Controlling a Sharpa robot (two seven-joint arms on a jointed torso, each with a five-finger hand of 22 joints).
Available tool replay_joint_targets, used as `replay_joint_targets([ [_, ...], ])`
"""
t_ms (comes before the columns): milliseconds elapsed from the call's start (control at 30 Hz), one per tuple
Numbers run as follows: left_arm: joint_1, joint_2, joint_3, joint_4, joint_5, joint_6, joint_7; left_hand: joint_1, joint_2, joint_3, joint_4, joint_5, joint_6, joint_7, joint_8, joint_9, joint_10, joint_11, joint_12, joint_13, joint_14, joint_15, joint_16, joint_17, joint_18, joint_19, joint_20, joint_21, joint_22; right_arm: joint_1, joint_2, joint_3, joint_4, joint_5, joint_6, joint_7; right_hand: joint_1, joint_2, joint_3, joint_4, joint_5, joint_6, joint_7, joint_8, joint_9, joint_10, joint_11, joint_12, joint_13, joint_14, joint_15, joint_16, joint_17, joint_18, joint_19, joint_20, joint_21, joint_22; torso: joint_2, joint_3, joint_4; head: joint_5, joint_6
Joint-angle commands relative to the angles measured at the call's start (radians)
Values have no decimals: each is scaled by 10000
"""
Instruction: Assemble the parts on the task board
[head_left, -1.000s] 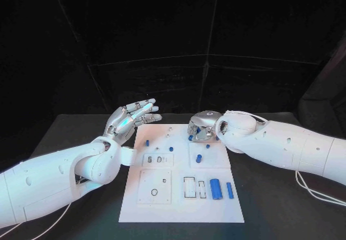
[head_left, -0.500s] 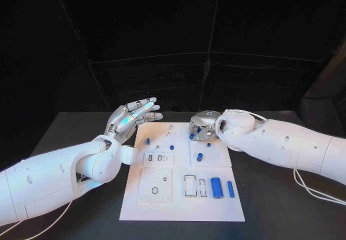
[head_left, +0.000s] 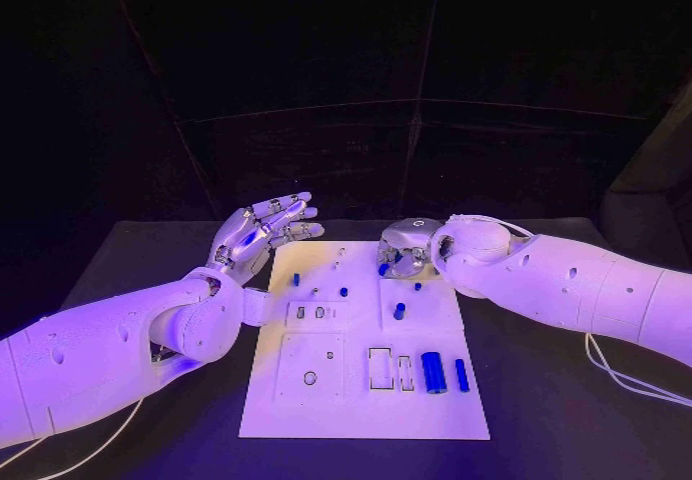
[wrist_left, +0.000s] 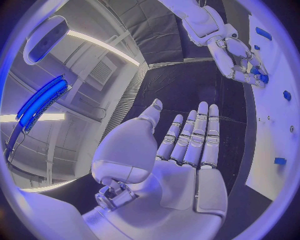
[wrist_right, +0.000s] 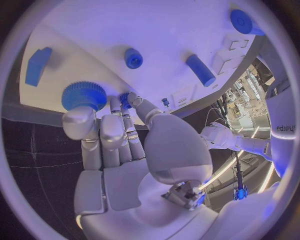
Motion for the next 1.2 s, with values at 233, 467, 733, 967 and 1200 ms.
replay_joint_targets([
  [233, 16, -46, 5, -10, -82, 170, 36, 48, 94, 19, -49, 19, -111, 963, -56, -18, -11, 52, -5, -17, -12, 22, -43, -15, 132, 83, -24, 36, -15, 2, -183, -9, 319, 676, -1237, 287, -36, 11, 157, 258, -82, 433, -61, 119, 56, 436, -78, 40, 55, 275, -86, 249, 159, -140, 42, -15, 454, 531, -18, -7, -22, 43, 5],
  [467, 17, -86, 5, -16, -82, 154, 63, 47, 97, 20, -48, 18, -122, 964, -62, -20, -19, 53, -10, -18, -9, 23, -45, -17, 131, 85, -24, 36, -16, 21, -175, 0, 488, 919, -2189, 75, -56, -150, 150, 342, -65, 566, -77, 139, 78, 597, -110, 50, 90, 255, -116, 319, 178, -207, 134, -47, 768, 954, -9, -12, 16, 35, 97],
  [733, 17, -29, 5, -69, -82, 184, 63, 45, 99, 20, -48, 17, -86, 963, -61, -17, -22, 54, -13, -18, -7, 23, -46, -18, 131, 86, -24, 36, -18, 51, 497, 7, -184, 868, -2266, -298, -72, -196, 153, 395, -123, 552, -66, 107, 70, 578, -99, 7, 86, 243, -110, 337, 173, -212, 122, -46, 804, 987, 73, 10, 97, 59, 134],
  [967, 22, -33, 5, -32, -82, 159, 68, 44, 103, 21, -47, 17, -94, 961, -63, -17, -23, 53, -14, -17, -4, 23, -48, -19, 131, 87, -24, 36, -19, 101, 972, 9, -702, 787, -2185, -553, -70, -206, 184, 477, -290, 535, -45, 65, 62, 564, -81, -42, 87, 229, -91, 361, 161, -212, 90, -35, 832, 1002, 161, -1, 149, 49, 214],
  [1200, 35, -57, 6, 20, -82, 142, 64, 44, 103, 21, -47, 17, -94, 961, -63, -17, -23, 53, -14, -17, -4, 23, -48, -19, 131, 87, -24, 36, -19, 136, 1265, 10, -948, 641, -2253, -741, -57, -223, 198, 494, -318, 514, -40, 41, 56, 538, -73, -69, 83, 225, -80, 373, 164, -217, 82, -26, 852, 1027, 232, -13, 153, 66, 234],
])
